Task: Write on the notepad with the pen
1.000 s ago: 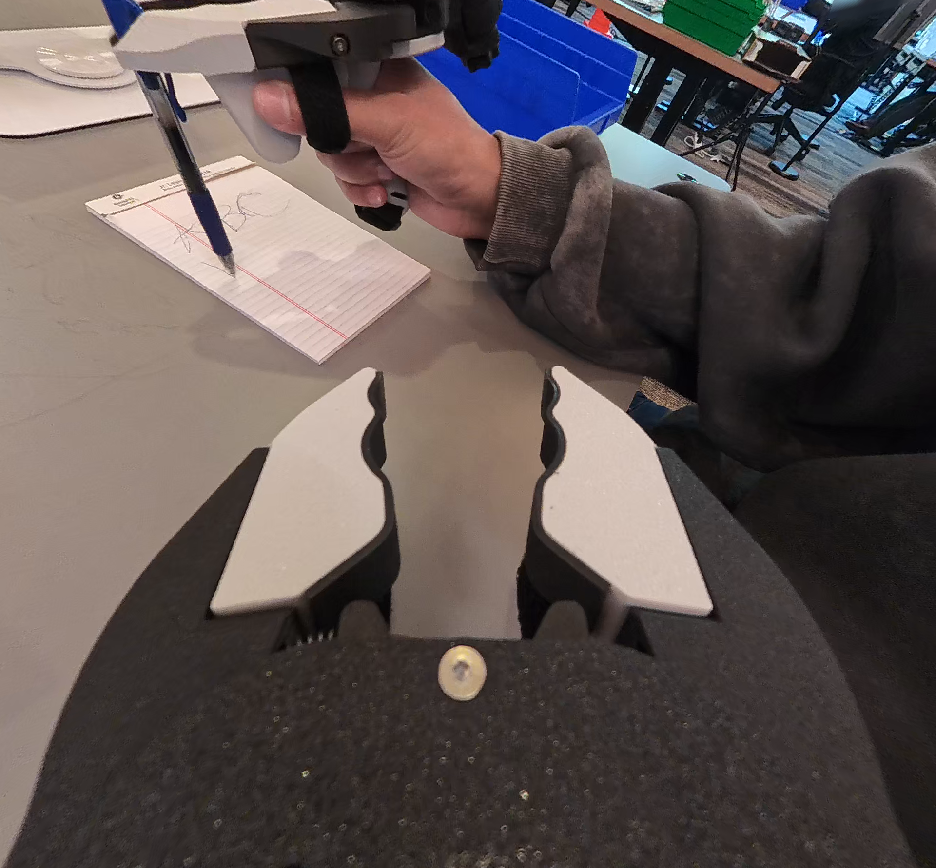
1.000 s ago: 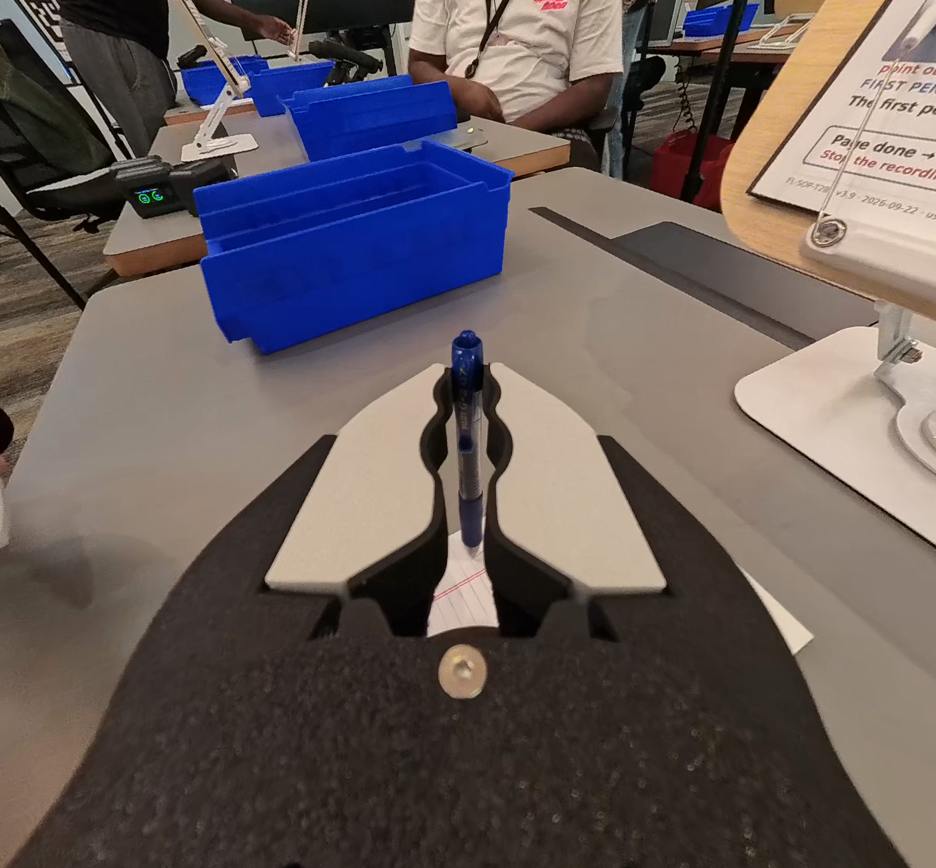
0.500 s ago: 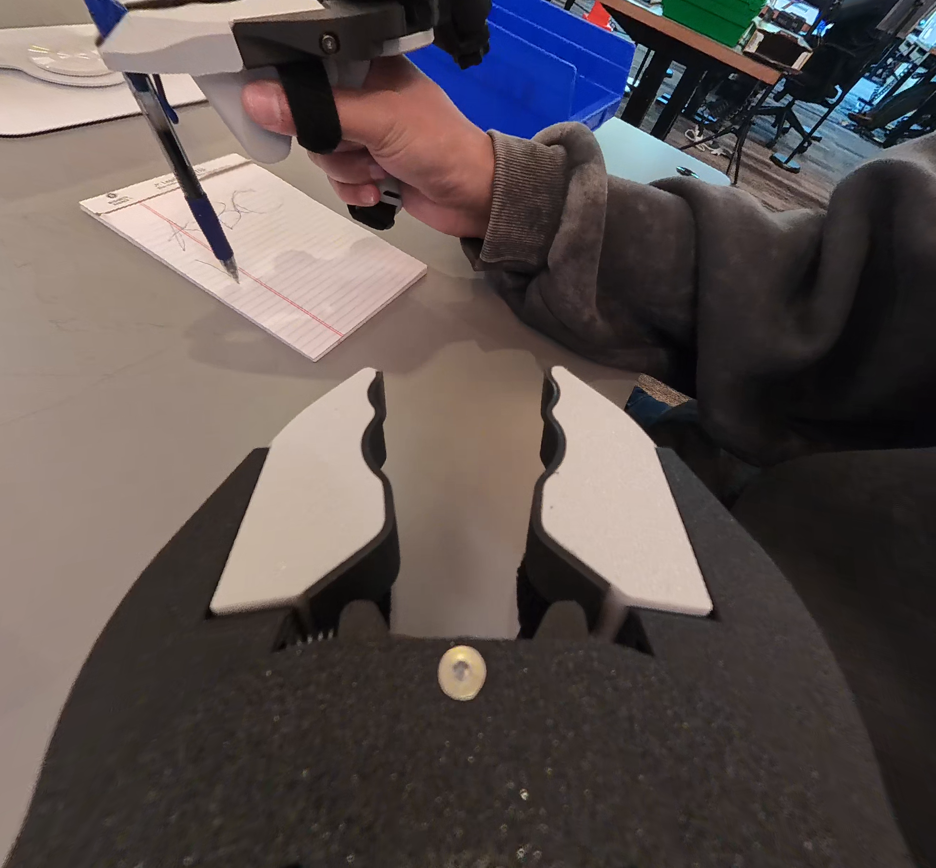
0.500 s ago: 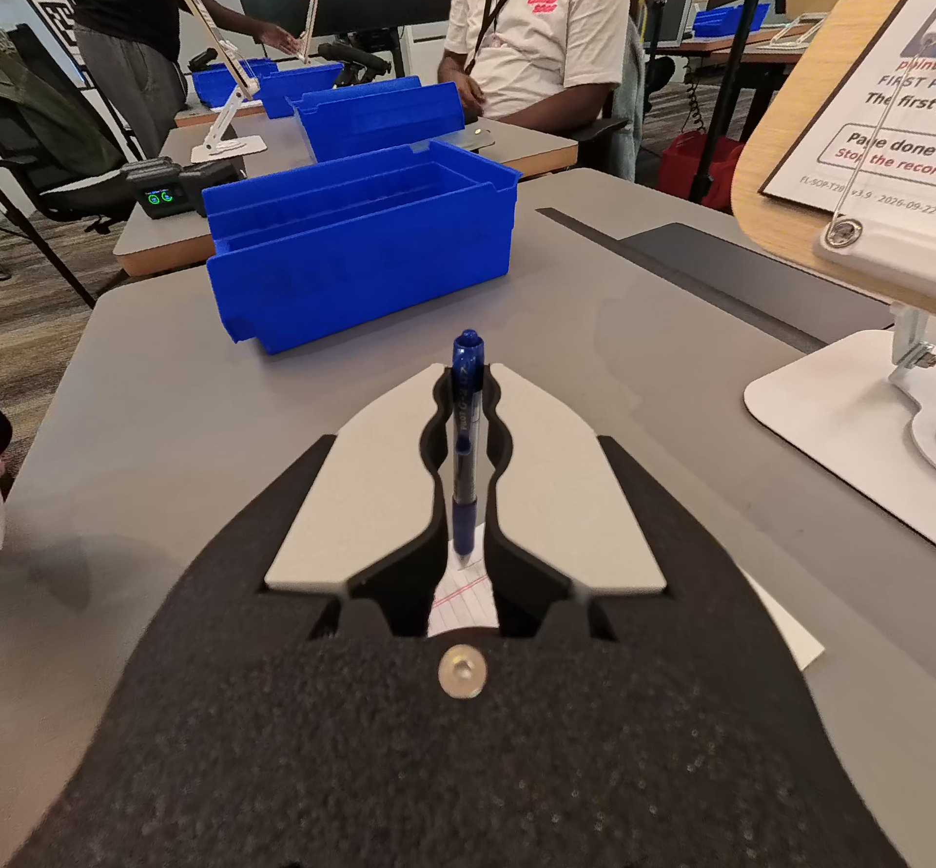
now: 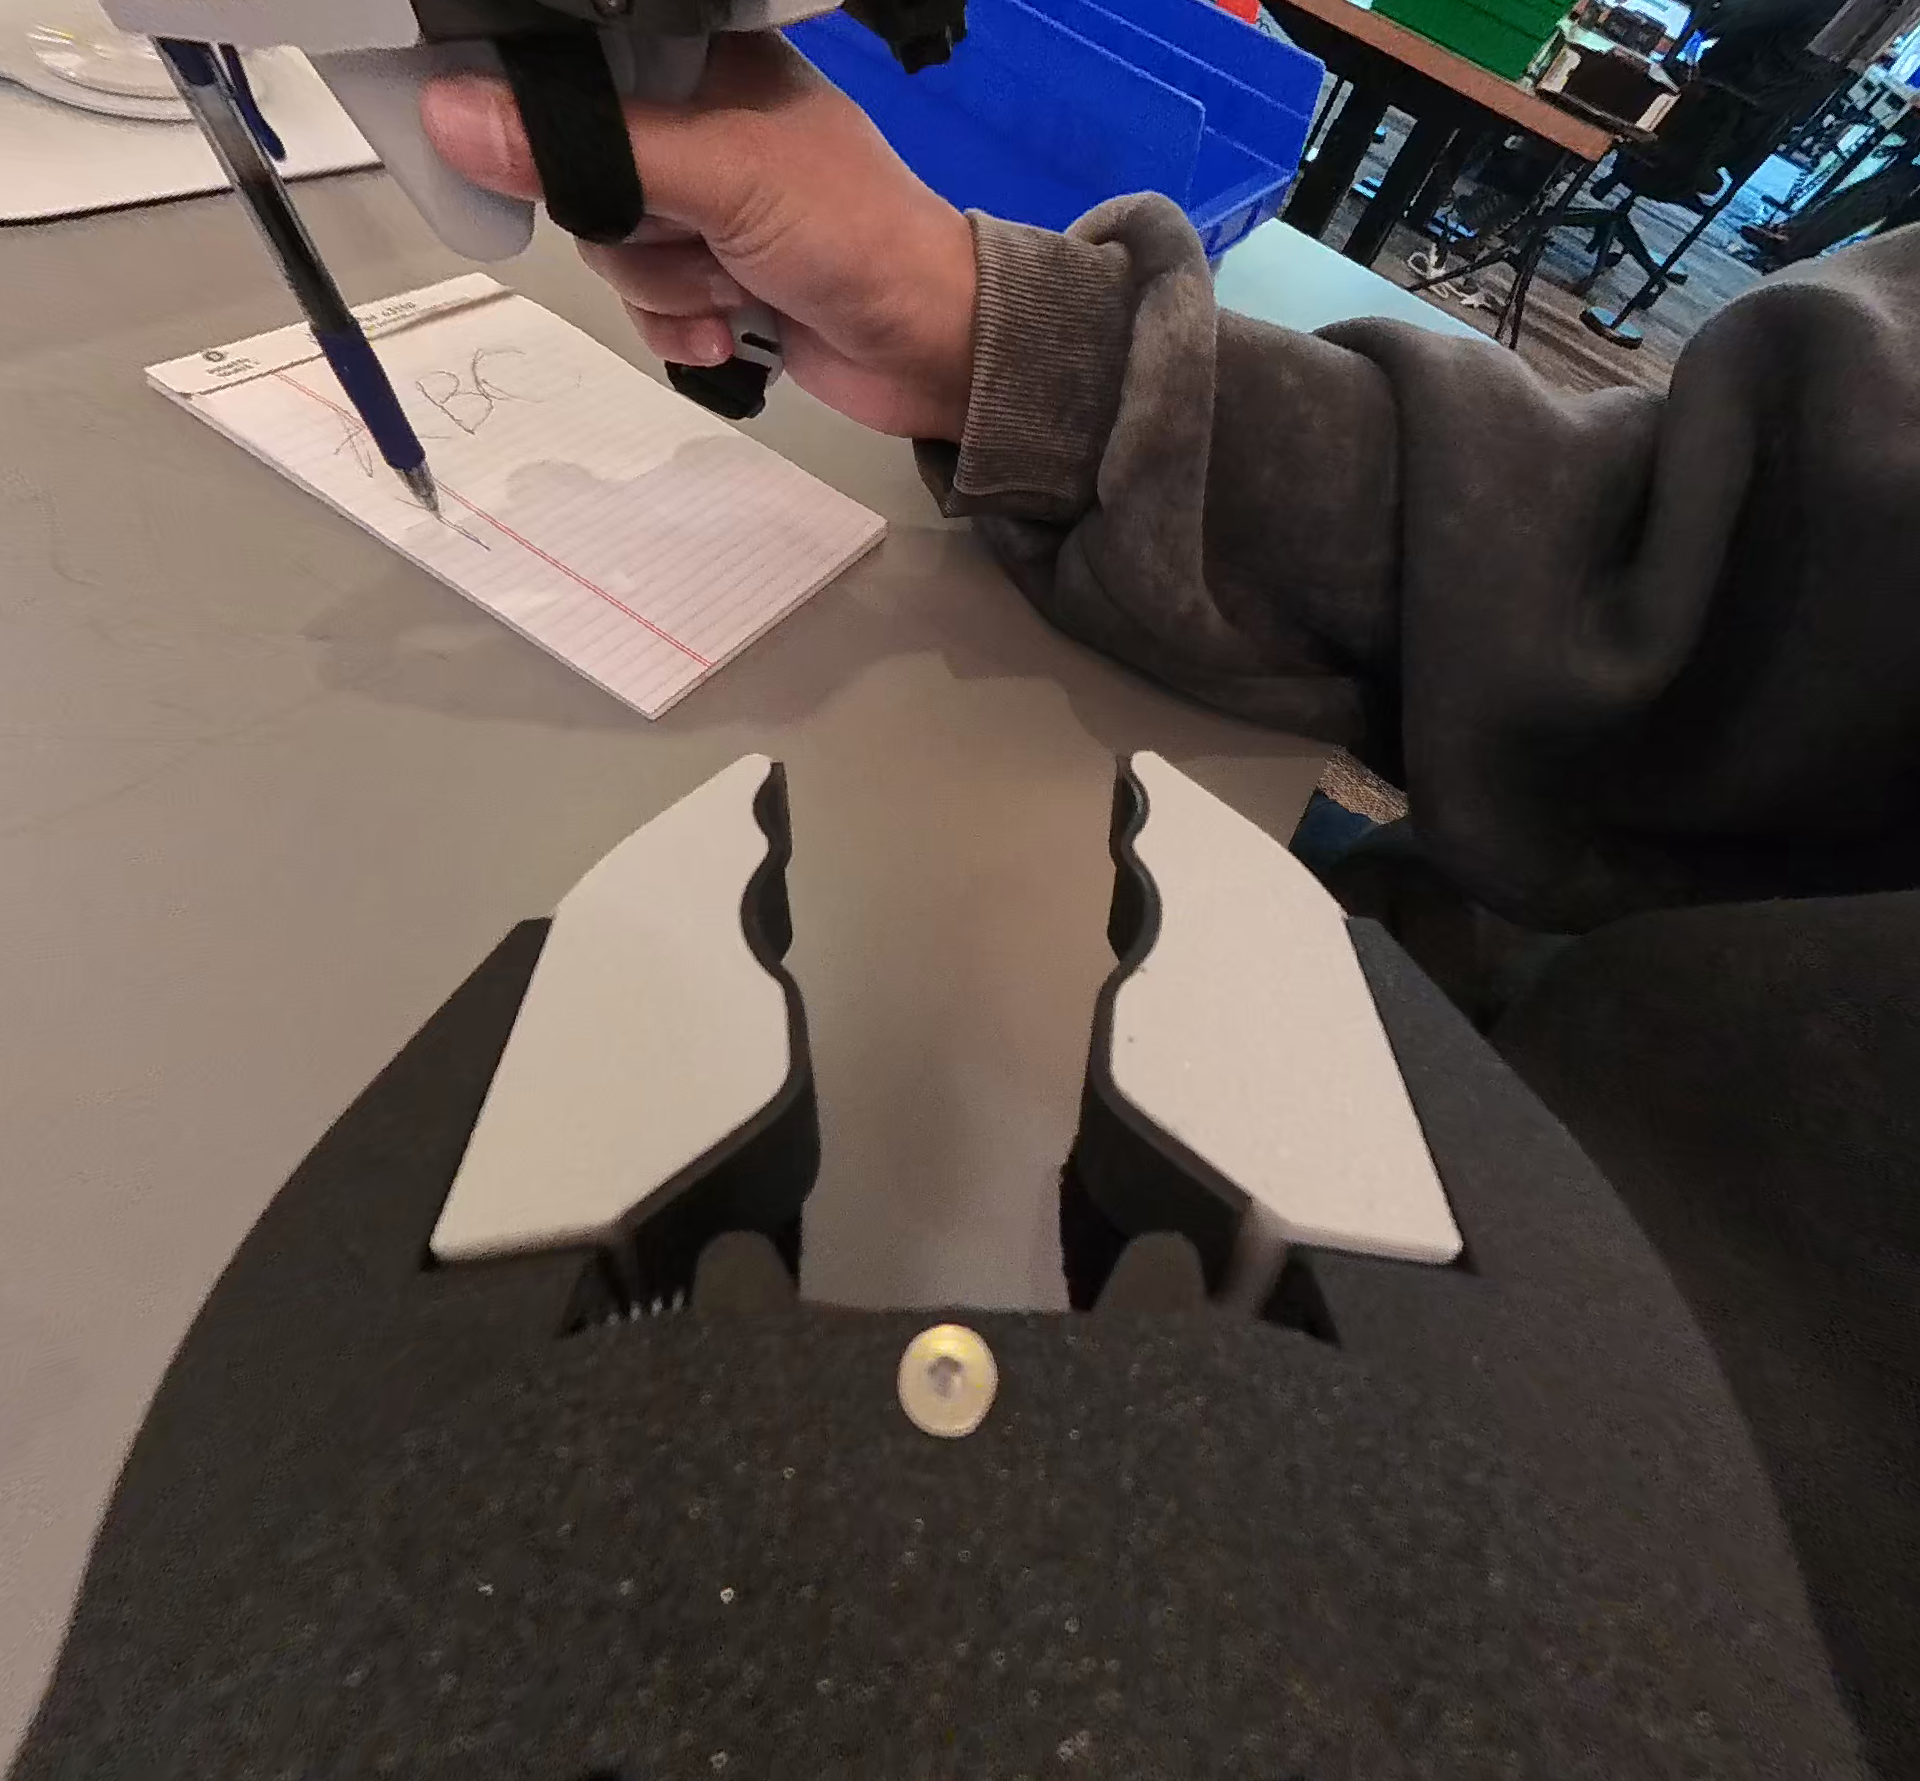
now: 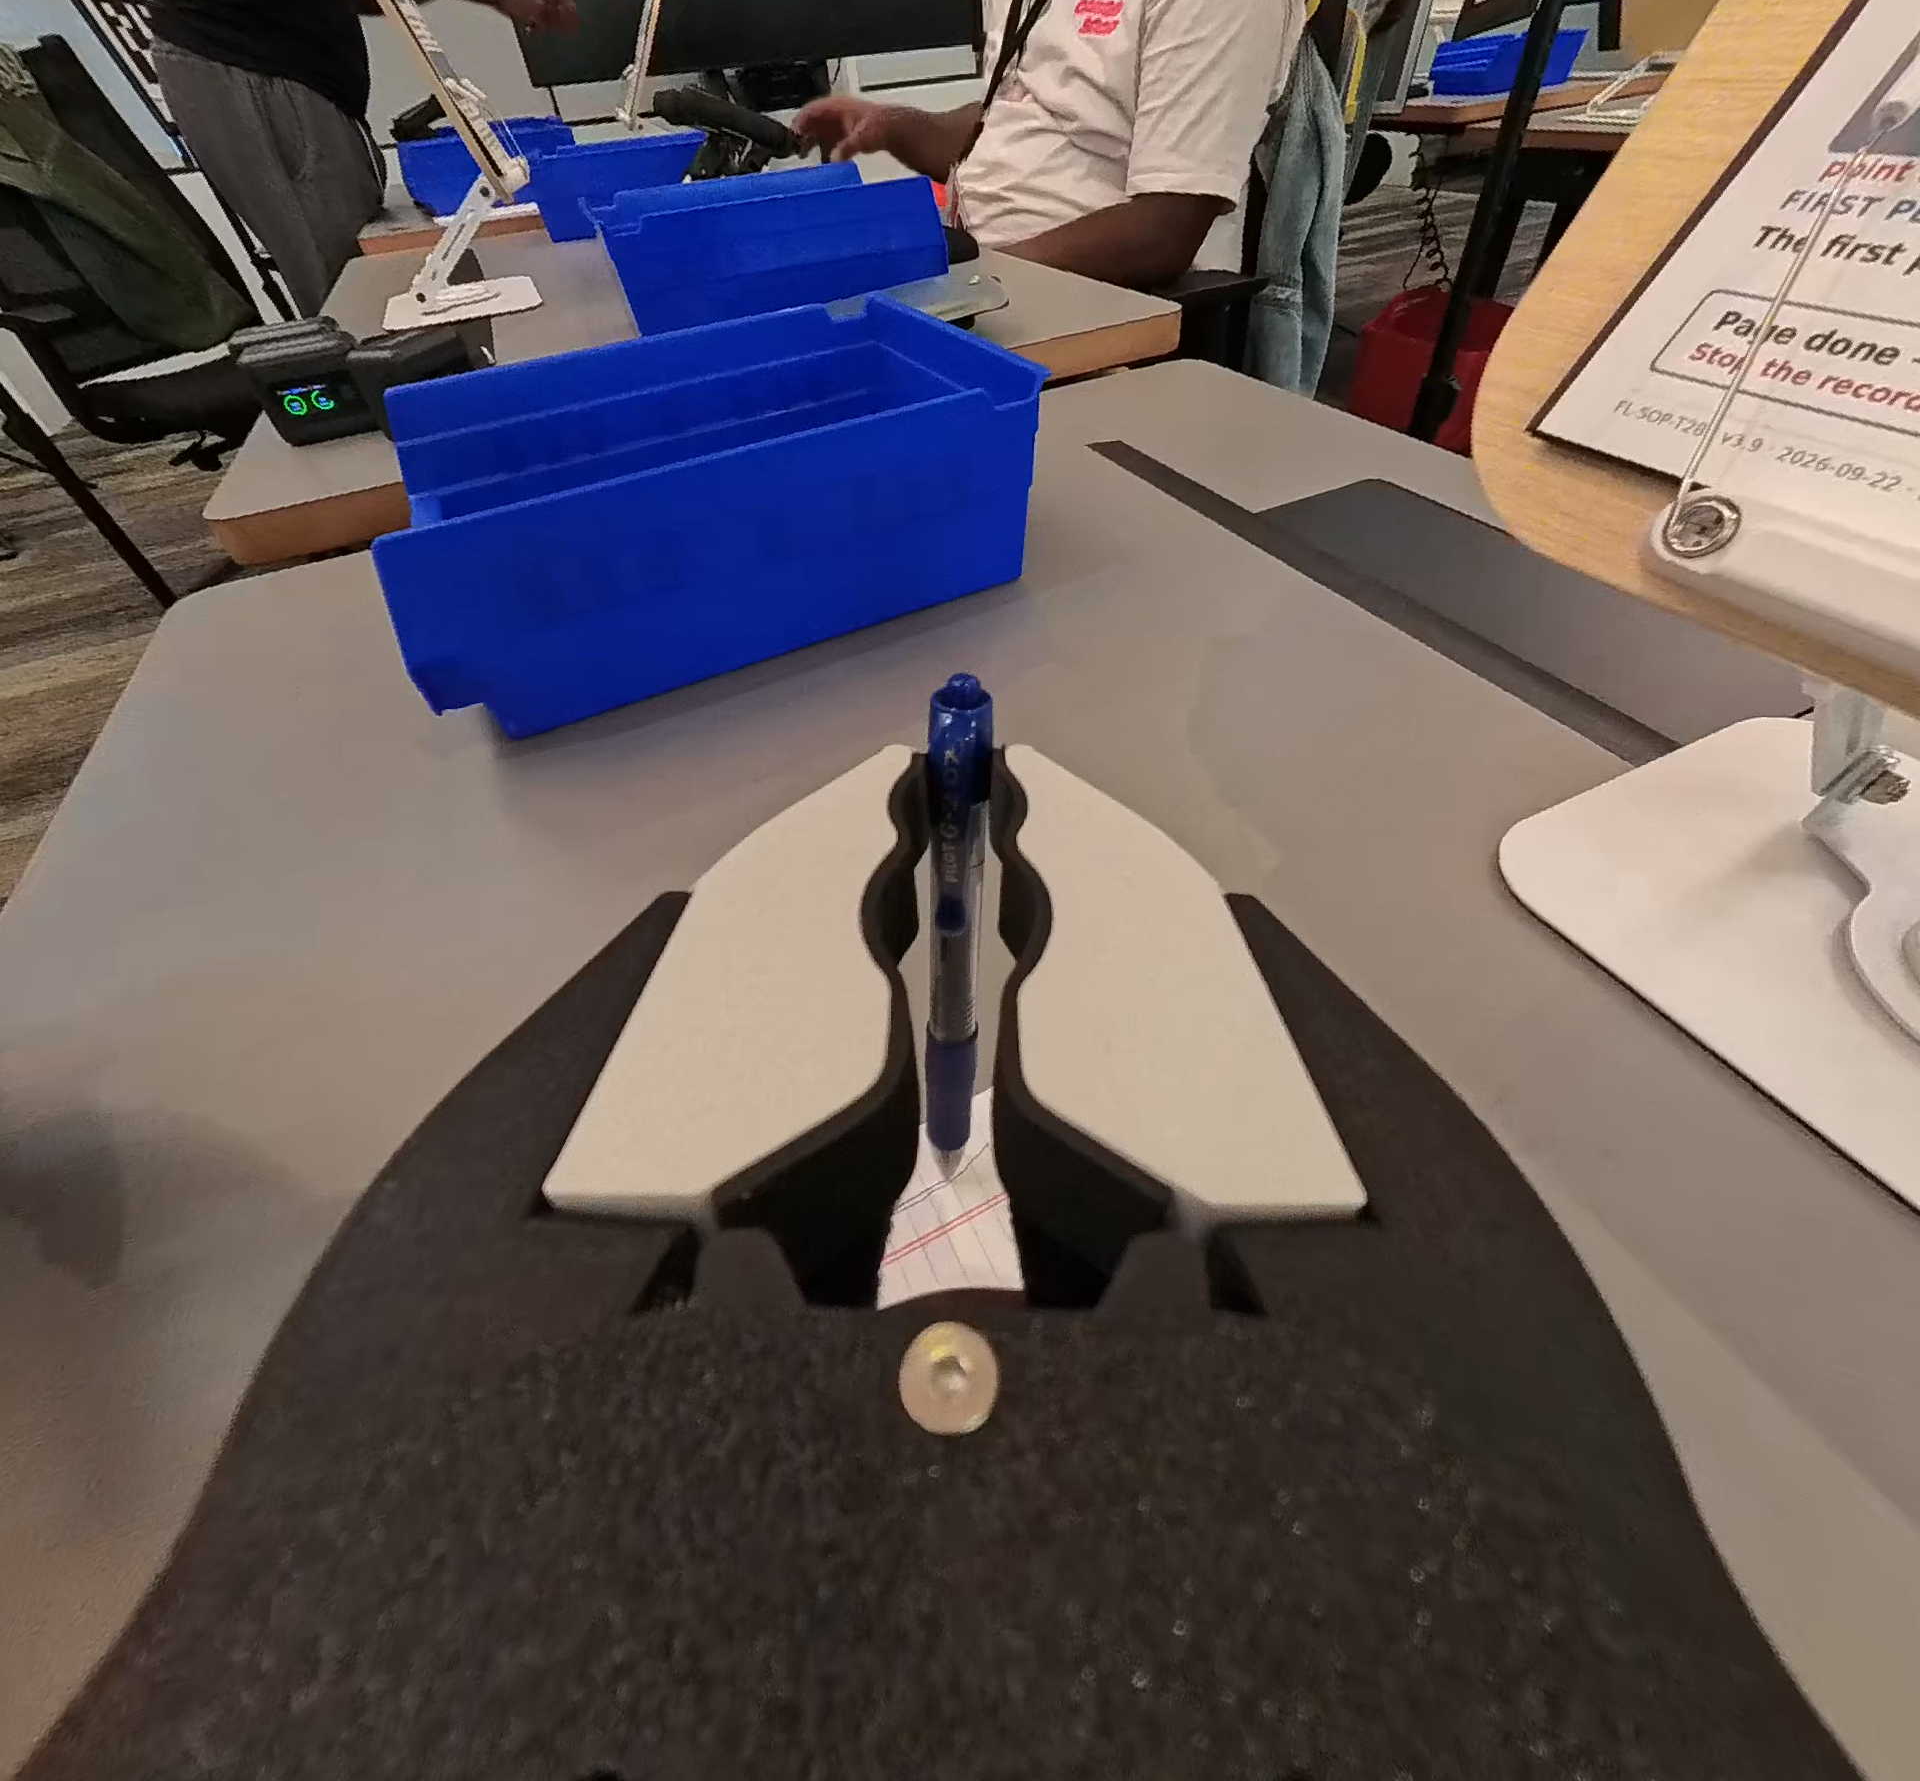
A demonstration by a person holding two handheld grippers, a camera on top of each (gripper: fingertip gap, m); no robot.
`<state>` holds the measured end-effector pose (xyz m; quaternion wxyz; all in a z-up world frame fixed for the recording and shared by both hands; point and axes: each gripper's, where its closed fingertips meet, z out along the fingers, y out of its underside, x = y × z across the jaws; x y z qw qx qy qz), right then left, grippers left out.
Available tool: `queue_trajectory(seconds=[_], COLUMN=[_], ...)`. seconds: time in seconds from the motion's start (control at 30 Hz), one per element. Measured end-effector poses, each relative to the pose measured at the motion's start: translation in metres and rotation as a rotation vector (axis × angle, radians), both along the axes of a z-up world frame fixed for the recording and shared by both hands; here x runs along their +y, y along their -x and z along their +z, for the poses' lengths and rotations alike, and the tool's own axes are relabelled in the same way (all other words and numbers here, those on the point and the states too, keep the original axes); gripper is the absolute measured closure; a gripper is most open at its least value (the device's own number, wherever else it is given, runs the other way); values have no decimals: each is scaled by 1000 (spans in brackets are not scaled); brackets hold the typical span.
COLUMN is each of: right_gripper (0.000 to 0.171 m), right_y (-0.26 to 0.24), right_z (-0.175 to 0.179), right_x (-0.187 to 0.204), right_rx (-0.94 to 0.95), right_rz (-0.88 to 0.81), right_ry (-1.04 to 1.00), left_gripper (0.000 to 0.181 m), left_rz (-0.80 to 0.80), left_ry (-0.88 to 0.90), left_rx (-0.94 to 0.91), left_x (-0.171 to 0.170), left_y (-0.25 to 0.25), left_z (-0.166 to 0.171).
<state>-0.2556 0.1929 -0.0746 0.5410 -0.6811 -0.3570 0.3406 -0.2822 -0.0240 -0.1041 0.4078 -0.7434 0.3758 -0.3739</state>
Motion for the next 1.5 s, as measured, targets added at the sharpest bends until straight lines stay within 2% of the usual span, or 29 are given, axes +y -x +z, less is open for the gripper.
queue_trajectory(seconds=[0.7,1.5], right_gripper=[160,160], right_y=[-6,-28], right_z=[0,1], right_x=[14,-12], right_rx=[-5,-7], right_rz=[-12,-62], right_ry=[1,0], left_gripper=[122,122], left_rz=[-18,-45], left_ry=[13,-7], left_rx=[22,20], left_x=[-2,-16], left_y=[-4,-13], left_z=[-7,0])
